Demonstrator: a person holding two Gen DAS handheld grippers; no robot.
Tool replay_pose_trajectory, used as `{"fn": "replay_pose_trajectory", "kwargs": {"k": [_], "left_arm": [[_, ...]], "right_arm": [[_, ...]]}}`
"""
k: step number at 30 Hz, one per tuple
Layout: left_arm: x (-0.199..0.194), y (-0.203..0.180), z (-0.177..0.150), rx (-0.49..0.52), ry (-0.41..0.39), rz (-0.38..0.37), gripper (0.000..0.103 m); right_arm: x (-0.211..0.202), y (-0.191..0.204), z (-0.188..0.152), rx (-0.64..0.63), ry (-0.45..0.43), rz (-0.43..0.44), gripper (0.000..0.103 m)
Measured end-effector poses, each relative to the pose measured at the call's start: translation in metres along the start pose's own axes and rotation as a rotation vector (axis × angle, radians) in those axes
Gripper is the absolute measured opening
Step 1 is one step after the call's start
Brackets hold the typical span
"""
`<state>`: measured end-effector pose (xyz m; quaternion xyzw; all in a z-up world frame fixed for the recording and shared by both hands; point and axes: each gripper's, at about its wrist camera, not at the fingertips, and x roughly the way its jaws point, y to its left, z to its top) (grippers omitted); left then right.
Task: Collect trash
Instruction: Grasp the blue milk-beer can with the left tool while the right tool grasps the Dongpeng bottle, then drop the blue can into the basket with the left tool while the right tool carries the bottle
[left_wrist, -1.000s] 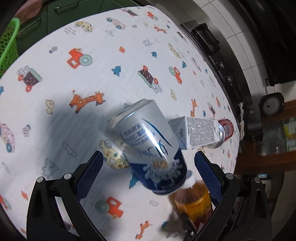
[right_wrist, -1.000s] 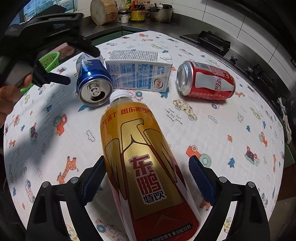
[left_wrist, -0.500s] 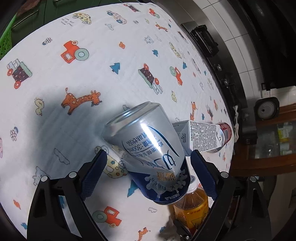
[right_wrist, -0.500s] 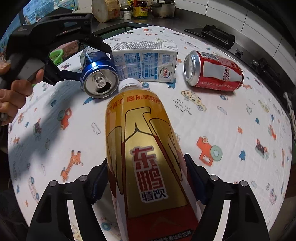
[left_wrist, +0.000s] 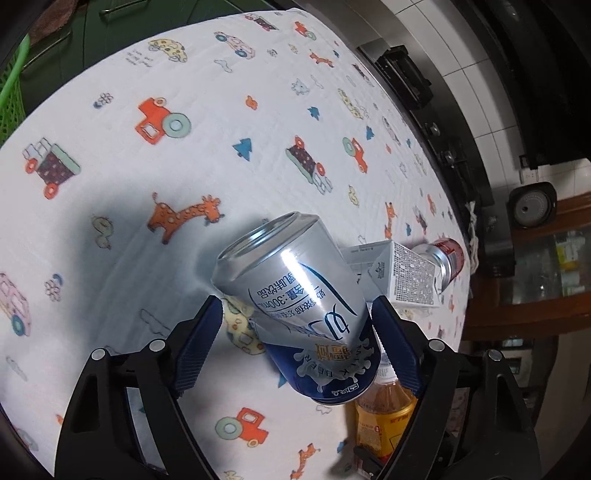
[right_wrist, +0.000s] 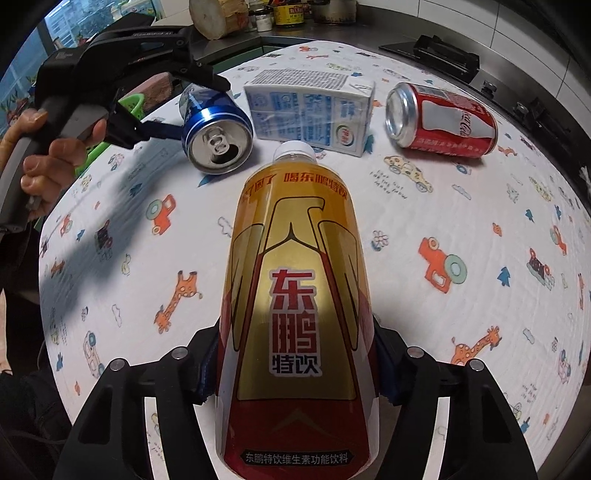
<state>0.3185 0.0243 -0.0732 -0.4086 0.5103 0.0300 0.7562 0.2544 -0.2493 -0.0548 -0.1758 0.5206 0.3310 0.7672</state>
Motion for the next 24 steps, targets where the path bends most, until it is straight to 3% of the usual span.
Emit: {"fn": "replay_pose_trajectory", "kwargs": {"k": [12,15,17,24], "left_arm": [[0.021,-0.004,-0.009,-0.032,0.028,-0.03,0.088],[0.022,-0.007,-0.011,-0.006,0.035,-0.03,0.085],[0.024,-0.009,-0.011,0.013,0.051,-0.05,0.072],[0.018,-0.008,-0.016,0.068,0.052,-0.09,0.071]], "right_arm": [[0.009,-0.002,0.008,0.022,-0.007,-0.006,0.064],[0.009,-0.002,0.009,0.03,-0.016,-0.007,0.064],[0.009,-0.002,0.01,0.035,-0.023,-0.011,0.064],[0.007,0.006,0.005,0.047,-0.034,-0.001,0.063]]}}
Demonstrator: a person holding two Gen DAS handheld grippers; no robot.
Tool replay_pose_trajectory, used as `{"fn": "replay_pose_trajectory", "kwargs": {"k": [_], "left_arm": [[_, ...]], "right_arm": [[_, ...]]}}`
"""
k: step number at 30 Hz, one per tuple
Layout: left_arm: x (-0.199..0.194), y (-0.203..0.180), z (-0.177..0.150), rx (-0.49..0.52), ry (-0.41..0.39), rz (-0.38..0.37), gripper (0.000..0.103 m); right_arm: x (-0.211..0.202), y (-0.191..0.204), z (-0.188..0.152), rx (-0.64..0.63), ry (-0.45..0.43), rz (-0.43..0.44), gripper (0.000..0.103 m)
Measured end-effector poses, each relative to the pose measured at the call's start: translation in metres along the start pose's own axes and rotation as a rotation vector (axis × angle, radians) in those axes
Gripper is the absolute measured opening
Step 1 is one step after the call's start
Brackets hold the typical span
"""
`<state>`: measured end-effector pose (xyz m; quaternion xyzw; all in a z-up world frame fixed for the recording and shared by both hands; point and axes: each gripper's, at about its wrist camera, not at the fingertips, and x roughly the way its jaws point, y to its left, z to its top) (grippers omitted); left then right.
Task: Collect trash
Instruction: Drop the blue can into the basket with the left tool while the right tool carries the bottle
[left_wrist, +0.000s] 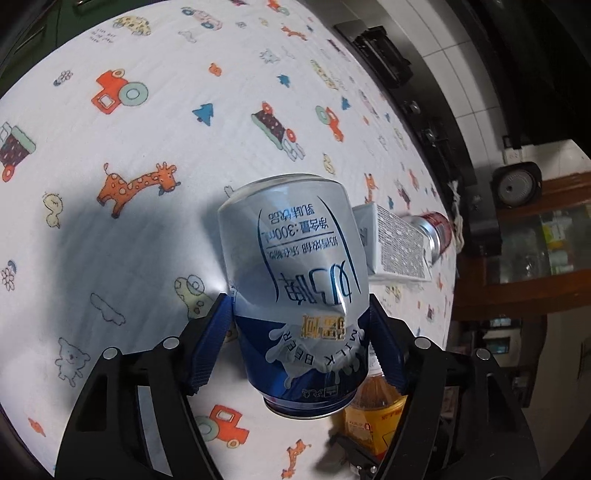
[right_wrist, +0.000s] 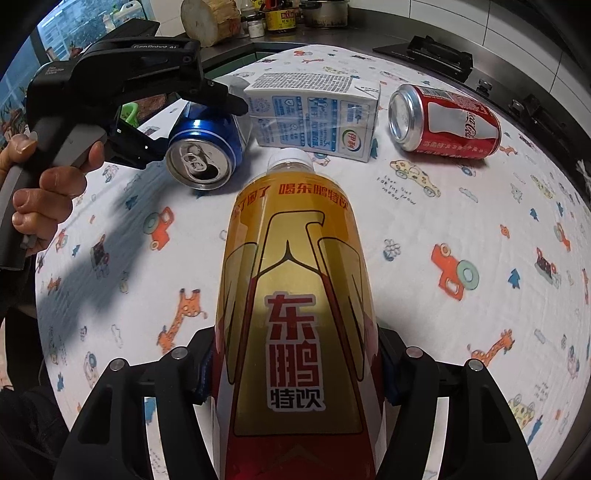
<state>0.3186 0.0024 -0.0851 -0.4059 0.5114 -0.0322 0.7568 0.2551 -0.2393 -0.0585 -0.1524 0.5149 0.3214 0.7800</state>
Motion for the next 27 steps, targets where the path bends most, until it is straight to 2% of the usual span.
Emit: {"fn": "replay_pose_trajectory", "kwargs": {"k": [4,11,21,27], "left_arm": [[-0.013,0.001,-0.006,0.047,-0.005,-0.017,0.071],[-0.045,0.022,-0.015,0.058,-0.005,-0.042,0.071],[-0.135,0.073,-0.016,0.072,-0.099,-0.058,0.071],[-0.198,0.126,-0.001,0.047,-0.183,-0.008,0.071]], "right_arm": [[-0.002,0.006,-0.003,0.016,-0.008,0.011,0.063],[-0.01,0.034,0.004,0.026,-0.046,0.045,0.063],[-0.018,0.104,0.035,-0.024,-0.092,0.076,0.063],[-0.01,0.157,0.066,-0.069,-0.112,0.102,0.063]]}}
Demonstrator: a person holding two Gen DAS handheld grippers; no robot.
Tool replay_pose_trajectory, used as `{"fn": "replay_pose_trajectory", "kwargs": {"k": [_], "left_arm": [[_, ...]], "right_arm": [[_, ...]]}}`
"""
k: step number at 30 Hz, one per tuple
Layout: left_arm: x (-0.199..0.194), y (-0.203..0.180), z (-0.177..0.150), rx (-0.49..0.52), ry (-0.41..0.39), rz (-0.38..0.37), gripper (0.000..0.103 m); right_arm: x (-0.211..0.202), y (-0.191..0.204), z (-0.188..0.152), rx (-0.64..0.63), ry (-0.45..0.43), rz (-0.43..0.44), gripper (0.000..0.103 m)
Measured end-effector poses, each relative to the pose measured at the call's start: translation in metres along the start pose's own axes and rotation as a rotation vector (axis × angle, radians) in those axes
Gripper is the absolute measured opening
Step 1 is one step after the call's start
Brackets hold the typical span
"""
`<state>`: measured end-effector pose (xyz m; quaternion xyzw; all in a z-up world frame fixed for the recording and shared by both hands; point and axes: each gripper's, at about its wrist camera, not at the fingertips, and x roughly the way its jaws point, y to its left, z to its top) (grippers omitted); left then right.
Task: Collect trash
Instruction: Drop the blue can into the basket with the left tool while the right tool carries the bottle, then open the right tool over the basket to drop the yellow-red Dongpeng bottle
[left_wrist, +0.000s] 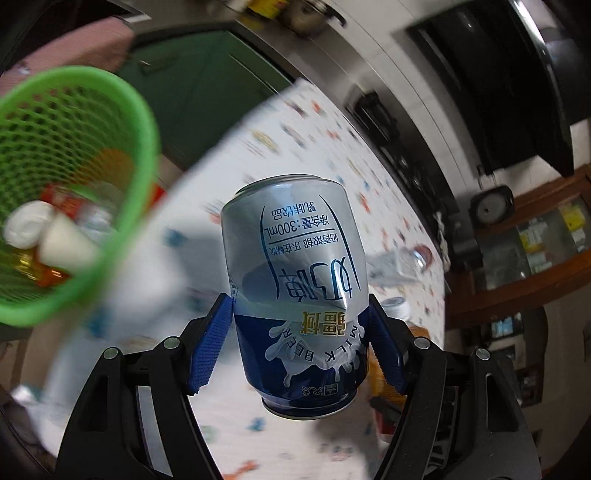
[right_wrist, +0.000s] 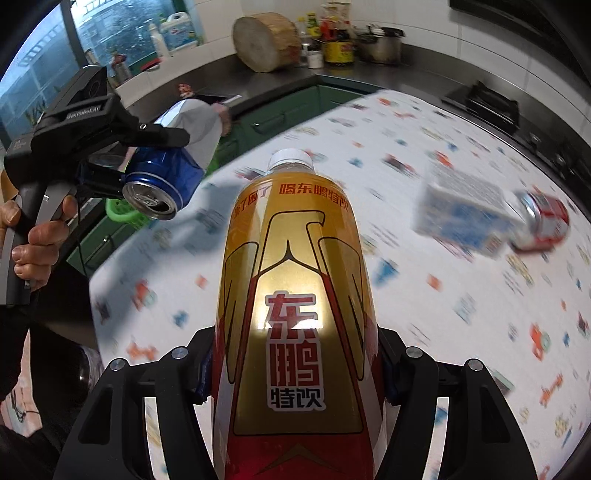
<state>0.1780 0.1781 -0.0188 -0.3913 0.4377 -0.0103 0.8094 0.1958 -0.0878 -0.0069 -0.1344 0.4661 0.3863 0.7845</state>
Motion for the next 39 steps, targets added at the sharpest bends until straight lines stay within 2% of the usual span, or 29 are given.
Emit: {"fn": "replay_pose_trajectory", "kwargs": {"k": [5,10,18,22,34,39], "left_arm": [[-0.035,0.049,0.021,-0.028,-0.063,0.068,0.071],[-0.059,0.107,0.044,-0.073,-0.107,0.196,0.071],[-0.066,0.17,0.06,-0.146,-0.105,0.278,0.072],[-0.066,0.178,0.059,-0.149,-0.11,0.279,0.081],[-0.092,0.197,0.046,-0.197,-0.154,0.221,0.081],[-0.103,0.201,0.038,-0.194,-0.18,0.229,0.081]], "right_arm": [[0.022,0.043,0.03,-0.037,0.003,0.026,0.063],[0.043,0.074,0.054,-0.07,0.009,0.049,0.063],[0.074,0.112,0.086,-0.104,0.019,0.085,0.063],[0.087,0.125,0.099,-0.105,0.025,0.101,0.063],[0.13,0.168,0.139,-0.128,0.039,0.123,0.063],[0.153,0.188,0.151,-0.143,0.054,0.114,0.063]]}}
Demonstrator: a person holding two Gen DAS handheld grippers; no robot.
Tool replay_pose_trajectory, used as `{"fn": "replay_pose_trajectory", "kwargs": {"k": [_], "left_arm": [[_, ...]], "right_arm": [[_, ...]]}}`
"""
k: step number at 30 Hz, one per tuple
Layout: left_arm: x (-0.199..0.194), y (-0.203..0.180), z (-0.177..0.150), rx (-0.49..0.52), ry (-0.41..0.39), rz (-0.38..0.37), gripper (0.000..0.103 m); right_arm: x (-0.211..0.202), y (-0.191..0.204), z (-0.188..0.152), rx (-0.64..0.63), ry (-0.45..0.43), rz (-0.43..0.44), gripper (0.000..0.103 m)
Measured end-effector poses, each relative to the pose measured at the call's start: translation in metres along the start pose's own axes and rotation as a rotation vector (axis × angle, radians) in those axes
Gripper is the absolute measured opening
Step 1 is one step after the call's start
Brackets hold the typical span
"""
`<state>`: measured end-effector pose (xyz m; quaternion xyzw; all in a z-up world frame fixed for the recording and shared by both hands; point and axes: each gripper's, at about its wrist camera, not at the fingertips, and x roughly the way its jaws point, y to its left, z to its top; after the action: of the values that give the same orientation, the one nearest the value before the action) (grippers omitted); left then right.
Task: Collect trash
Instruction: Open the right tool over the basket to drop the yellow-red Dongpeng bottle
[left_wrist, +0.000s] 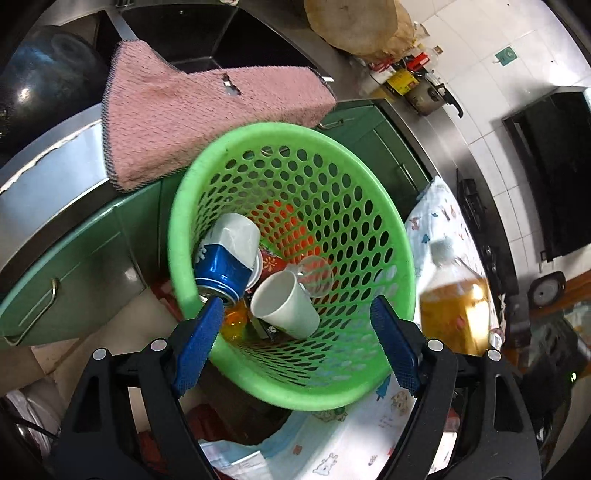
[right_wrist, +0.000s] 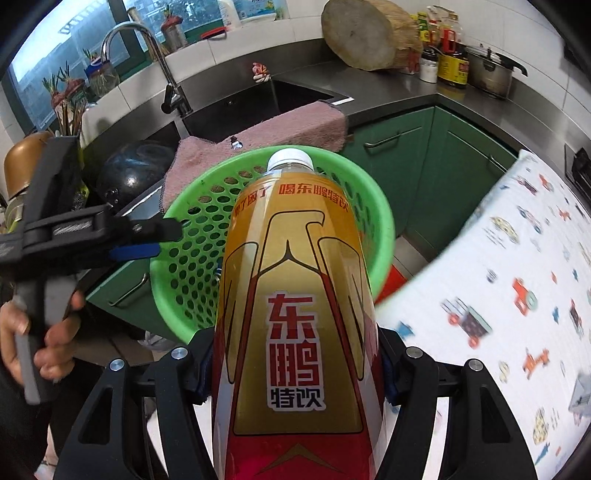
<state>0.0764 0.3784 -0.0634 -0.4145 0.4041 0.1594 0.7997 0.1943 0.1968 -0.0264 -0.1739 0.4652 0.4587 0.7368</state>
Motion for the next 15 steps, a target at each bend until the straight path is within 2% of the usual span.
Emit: {"fn": "replay_pose_trajectory", "kwargs": {"k": [6,8,10,15], "left_arm": [[-0.008,0.007,-0.001,-0.016,-0.012,-0.001,0.081],[-0.01,0.007,-0.002,-0.012,-0.015,0.0,0.081],[-0.011,0.006,-0.002,-0.013,-0.018,-0.003,0.081],[-0.013,0.0,-0.004,-0.003,-0.022,-0.003,0.081]], "right_arm": [[0.009,0.012,0.011,-0.022,-0.01,-0.018,0.064],[0.002,0.014,0.012,-0.031,-0.034,-0.009,0.066],[-0.006,0.015,0.011,-0.037,-0.057,-0.009,0.076],[-0.03,0.014,0.007,-0.046,-0.098,-0.017,0.077]]}}
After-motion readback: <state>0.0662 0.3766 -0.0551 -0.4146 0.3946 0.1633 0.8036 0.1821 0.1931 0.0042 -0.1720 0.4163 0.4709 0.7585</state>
